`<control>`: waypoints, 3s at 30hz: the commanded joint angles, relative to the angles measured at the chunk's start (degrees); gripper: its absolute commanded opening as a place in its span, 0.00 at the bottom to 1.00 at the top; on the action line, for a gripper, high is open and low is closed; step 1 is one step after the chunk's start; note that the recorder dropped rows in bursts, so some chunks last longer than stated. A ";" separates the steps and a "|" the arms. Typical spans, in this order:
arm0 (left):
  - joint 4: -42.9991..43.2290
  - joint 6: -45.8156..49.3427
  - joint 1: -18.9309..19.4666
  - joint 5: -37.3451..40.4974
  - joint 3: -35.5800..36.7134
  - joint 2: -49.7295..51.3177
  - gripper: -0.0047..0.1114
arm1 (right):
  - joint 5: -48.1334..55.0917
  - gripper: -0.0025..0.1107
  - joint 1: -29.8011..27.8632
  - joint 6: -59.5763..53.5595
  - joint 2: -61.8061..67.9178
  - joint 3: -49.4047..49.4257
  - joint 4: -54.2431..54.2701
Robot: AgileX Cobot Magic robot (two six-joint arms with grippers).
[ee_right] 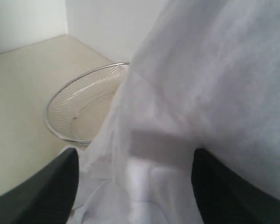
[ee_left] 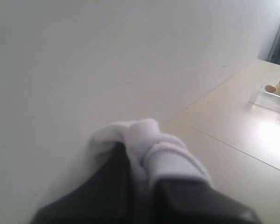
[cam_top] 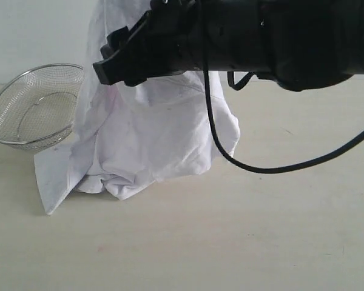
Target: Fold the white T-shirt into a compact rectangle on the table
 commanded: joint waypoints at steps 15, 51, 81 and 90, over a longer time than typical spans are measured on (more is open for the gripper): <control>-1.86 -6.59 -0.23 6.18 -0.40 -0.32 0.08 | -9.82 0.58 2.11 10.80 1.79 -3.12 -1.69; 16.54 -15.10 -0.11 13.08 -0.40 -4.75 0.08 | -5.96 0.76 2.11 -2.49 5.23 -2.49 10.64; 29.91 -16.91 1.00 9.38 -0.40 -4.78 0.08 | -21.26 0.02 1.98 -26.10 -1.12 -3.61 19.65; 41.01 -20.40 1.24 11.40 -0.40 -4.88 0.08 | -30.39 0.02 1.98 -33.87 -5.07 -3.10 19.65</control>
